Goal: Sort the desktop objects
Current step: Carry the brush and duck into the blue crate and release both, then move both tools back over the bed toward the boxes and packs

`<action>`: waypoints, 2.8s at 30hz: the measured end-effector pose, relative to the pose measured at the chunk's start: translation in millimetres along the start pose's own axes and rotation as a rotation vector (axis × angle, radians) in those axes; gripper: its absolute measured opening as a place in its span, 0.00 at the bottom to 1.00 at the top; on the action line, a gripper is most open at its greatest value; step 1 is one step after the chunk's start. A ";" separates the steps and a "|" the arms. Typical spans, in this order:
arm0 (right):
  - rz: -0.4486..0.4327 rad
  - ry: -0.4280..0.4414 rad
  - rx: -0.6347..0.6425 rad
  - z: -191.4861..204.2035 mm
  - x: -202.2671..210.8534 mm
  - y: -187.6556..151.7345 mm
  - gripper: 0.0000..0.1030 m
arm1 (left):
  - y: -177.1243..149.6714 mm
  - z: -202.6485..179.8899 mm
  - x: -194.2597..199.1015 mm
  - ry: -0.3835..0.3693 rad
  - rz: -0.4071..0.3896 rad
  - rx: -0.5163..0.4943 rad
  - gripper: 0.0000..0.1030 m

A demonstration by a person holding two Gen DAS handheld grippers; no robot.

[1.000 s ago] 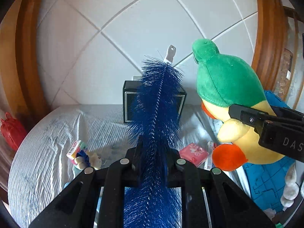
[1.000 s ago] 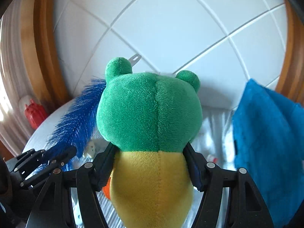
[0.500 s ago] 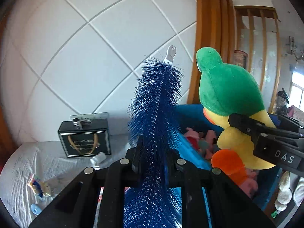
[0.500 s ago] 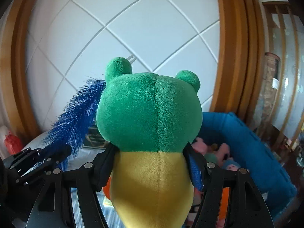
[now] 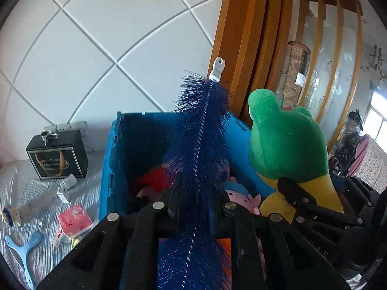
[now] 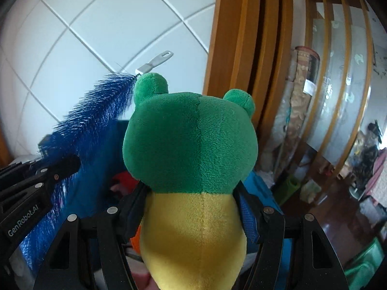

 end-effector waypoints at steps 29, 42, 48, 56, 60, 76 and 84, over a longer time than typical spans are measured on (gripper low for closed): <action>0.312 0.086 0.092 7.9 -164.5 -32.6 0.93 | -56.4 32.6 -120.3 0.227 0.409 0.069 0.18; 0.187 0.080 0.041 -24.0 -95.0 -11.0 1.00 | -44.7 15.4 -108.1 0.222 0.341 0.010 0.18; 0.103 0.033 0.036 -42.7 -50.1 -18.6 1.00 | -39.1 -2.6 -72.1 0.167 0.252 -0.023 0.18; 0.062 -0.013 -0.008 -64.4 -25.1 -39.0 1.00 | -49.9 -18.8 -30.1 0.114 0.167 -0.049 0.42; 0.081 -0.025 -0.022 -70.5 -25.5 -55.8 1.00 | -55.1 -25.4 -13.3 0.120 0.110 -0.073 0.57; 0.100 -0.006 -0.049 -52.0 -12.1 -96.2 1.00 | -66.1 8.8 54.1 0.129 -0.044 -0.044 0.61; -0.028 0.127 0.053 47.2 28.7 -72.2 1.00 | -70.9 92.3 100.8 0.236 -0.155 0.040 0.88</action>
Point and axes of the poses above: each gripper's, at about its wrist camera, not at the fingertips, and x roughly against the way its jaws point, z to its left, y to its top, the point moved 9 cm from there along -x, roughly the way its jaws point, and after that the axes turned 11 degrees about z, right-handed, at the moved point
